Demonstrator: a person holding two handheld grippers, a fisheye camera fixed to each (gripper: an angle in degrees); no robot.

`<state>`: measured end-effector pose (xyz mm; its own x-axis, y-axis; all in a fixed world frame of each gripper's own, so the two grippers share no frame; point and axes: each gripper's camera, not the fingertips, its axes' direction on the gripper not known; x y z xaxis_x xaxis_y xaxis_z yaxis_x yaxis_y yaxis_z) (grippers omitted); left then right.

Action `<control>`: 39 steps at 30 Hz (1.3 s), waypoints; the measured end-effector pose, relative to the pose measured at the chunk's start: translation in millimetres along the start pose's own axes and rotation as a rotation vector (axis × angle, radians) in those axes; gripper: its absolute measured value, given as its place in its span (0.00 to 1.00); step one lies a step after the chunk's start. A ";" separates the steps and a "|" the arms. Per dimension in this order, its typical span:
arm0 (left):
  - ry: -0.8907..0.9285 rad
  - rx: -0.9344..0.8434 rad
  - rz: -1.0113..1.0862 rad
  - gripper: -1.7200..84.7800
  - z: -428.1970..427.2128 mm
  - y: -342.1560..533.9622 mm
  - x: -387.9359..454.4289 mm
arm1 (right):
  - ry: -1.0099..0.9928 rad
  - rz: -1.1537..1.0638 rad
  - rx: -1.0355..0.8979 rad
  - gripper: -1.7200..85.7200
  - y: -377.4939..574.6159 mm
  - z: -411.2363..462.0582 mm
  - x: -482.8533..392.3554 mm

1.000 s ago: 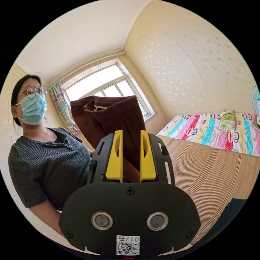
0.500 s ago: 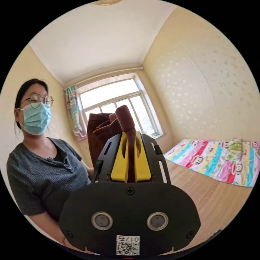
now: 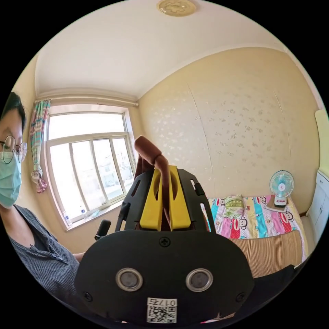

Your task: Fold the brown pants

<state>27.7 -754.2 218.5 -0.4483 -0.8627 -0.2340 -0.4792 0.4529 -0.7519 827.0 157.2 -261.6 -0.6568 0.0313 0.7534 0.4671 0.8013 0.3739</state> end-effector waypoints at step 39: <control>-0.599 0.695 0.538 0.05 -132.5 -238.1 311.3 | -0.166 -0.166 -0.208 0.06 -357.7 -35.5 -135.1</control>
<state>-97.8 -1100.7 406.3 0.0624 -0.6433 -0.7631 0.2928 0.7427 -0.6022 769.7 -154.8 -477.9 -0.8137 0.0212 0.5810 0.4456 0.6645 0.5999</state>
